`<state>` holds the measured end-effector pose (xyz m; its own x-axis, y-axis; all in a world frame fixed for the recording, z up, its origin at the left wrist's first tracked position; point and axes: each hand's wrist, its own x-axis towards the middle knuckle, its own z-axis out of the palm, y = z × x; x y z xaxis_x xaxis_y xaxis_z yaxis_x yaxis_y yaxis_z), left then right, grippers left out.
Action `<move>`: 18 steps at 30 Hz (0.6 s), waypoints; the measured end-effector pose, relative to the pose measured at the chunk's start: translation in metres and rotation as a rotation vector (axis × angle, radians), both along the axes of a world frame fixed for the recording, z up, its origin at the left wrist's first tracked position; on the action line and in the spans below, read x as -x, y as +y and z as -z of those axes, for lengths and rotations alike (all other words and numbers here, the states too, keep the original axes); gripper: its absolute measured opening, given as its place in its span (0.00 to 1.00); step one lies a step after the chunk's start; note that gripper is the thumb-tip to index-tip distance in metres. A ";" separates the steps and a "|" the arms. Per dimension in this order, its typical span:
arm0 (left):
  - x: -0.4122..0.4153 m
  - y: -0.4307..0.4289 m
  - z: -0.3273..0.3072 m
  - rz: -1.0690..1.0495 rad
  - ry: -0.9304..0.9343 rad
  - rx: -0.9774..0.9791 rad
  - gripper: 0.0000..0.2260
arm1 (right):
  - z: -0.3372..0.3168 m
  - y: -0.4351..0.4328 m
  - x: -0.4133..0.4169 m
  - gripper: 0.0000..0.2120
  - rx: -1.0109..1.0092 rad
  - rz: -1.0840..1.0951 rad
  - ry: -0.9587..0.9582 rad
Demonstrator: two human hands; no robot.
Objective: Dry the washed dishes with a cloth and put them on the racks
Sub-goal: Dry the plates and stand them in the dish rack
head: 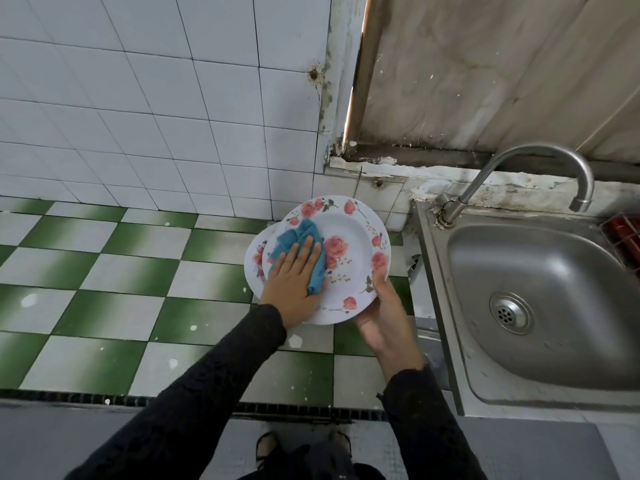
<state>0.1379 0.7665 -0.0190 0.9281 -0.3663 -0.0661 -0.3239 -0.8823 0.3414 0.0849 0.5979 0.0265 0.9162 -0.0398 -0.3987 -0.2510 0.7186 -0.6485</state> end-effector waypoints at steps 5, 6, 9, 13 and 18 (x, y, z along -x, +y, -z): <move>0.042 -0.012 0.003 0.035 0.193 0.296 0.27 | 0.000 -0.001 -0.001 0.38 0.059 0.055 -0.048; 0.050 -0.016 -0.001 0.040 0.199 0.360 0.26 | -0.002 0.000 -0.001 0.42 0.069 0.053 -0.043; 0.059 -0.021 -0.019 0.021 0.290 0.615 0.22 | -0.005 0.006 0.002 0.33 0.032 0.067 0.024; 0.051 -0.005 -0.037 -0.172 0.639 1.049 0.12 | -0.001 0.018 0.005 0.14 0.074 0.052 0.053; 0.042 0.017 -0.039 -0.569 0.563 1.269 0.08 | -0.008 0.029 0.007 0.12 0.444 0.006 0.035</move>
